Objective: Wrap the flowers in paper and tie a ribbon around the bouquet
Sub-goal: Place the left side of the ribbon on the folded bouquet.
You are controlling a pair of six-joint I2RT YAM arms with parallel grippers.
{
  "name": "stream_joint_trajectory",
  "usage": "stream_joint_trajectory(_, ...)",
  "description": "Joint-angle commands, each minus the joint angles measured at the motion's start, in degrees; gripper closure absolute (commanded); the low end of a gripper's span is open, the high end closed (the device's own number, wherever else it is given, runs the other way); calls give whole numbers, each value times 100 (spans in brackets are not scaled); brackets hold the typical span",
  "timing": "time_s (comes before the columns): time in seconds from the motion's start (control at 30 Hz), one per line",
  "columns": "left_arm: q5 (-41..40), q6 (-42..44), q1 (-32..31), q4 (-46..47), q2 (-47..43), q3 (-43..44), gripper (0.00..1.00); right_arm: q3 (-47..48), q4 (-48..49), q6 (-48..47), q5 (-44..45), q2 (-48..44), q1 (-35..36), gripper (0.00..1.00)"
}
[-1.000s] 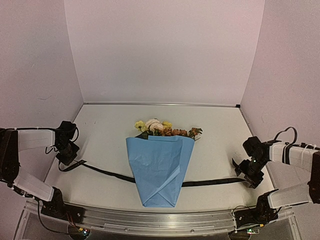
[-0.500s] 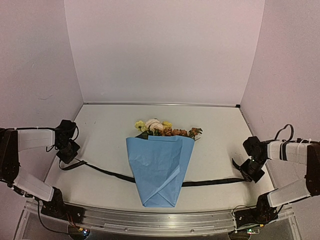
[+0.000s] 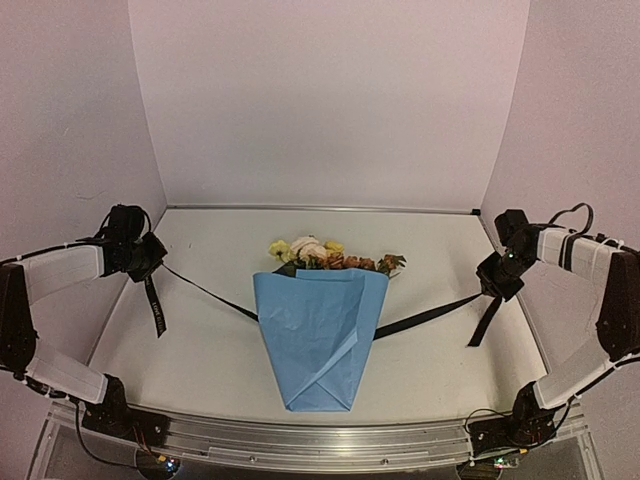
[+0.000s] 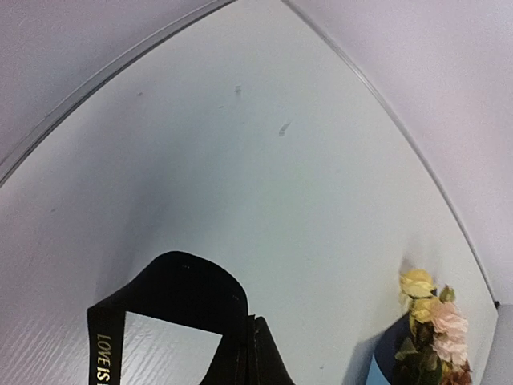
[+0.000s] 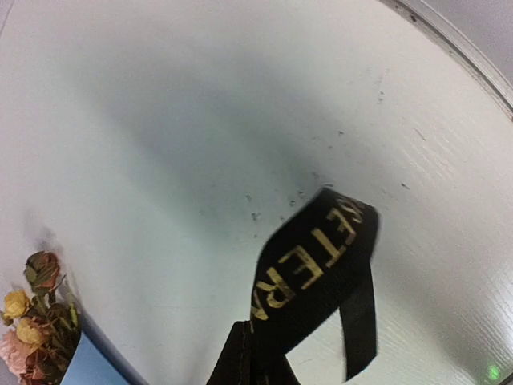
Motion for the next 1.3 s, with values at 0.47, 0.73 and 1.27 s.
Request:
stream_joint_trajectory(0.47,609,3964,-5118,1381,2081,3006,100,-210,-189,-264,-1348,72,530,100)
stream_joint_trajectory(0.73,962,5301,-6475,281,4516,4929,100,431,-214,-335,-1819,850,536,100)
stream_joint_trajectory(1.27,614,5645,-6279,1172,4703,5087,100,2204,-539,-616,-2180,1691,835,100)
